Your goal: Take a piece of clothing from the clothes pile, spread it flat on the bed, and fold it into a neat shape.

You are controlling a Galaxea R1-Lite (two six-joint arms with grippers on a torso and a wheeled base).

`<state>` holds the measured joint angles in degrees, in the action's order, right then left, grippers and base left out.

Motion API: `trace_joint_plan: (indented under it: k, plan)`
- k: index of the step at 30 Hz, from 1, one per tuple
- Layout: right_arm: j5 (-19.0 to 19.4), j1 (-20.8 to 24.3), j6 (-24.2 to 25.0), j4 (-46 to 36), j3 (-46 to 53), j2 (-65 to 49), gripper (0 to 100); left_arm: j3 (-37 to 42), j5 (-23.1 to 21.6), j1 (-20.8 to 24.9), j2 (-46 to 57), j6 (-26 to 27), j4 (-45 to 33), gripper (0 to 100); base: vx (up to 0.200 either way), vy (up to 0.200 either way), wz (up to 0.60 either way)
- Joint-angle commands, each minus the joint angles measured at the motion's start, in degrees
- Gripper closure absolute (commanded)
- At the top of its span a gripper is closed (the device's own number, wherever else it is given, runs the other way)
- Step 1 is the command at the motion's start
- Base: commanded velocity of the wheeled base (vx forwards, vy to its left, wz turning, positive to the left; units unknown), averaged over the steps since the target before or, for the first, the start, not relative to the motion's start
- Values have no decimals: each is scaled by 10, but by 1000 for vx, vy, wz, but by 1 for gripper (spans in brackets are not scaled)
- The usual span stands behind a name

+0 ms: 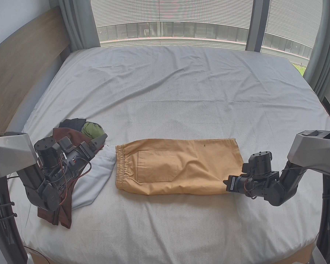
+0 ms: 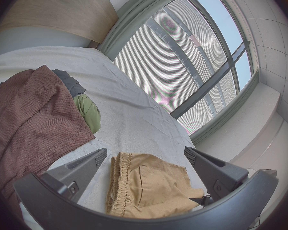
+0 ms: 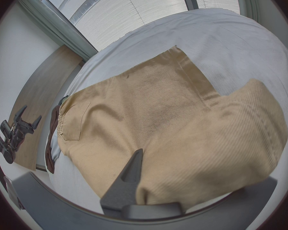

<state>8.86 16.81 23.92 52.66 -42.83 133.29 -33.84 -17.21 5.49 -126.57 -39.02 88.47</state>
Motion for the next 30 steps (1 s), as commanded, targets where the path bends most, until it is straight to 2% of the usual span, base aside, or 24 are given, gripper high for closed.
trace_joint_plan:
  k: [1,9,19,20,25,30]
  plan:
    - [-5,-1,-3,3,50,-33,100,0,0,0,-1,0,0,0,0,0,0]
    - [-6,-2,-5,7,101,-40,100,1,-1,0,0,0,0,0,0,0,0]
    - [-6,1,-17,13,105,-30,100,8,-2,6,-1,0,0,0,0,0,0]
    - [-6,1,-19,14,105,-28,0,9,-2,6,-1,0,0,0,0,0,0]
    - [-3,12,-21,13,129,-32,0,22,-26,15,-1,-2,0,0,0,0,0]
    - [8,33,-24,6,173,-53,0,35,-28,30,-9,0,0,0,0,0,0]
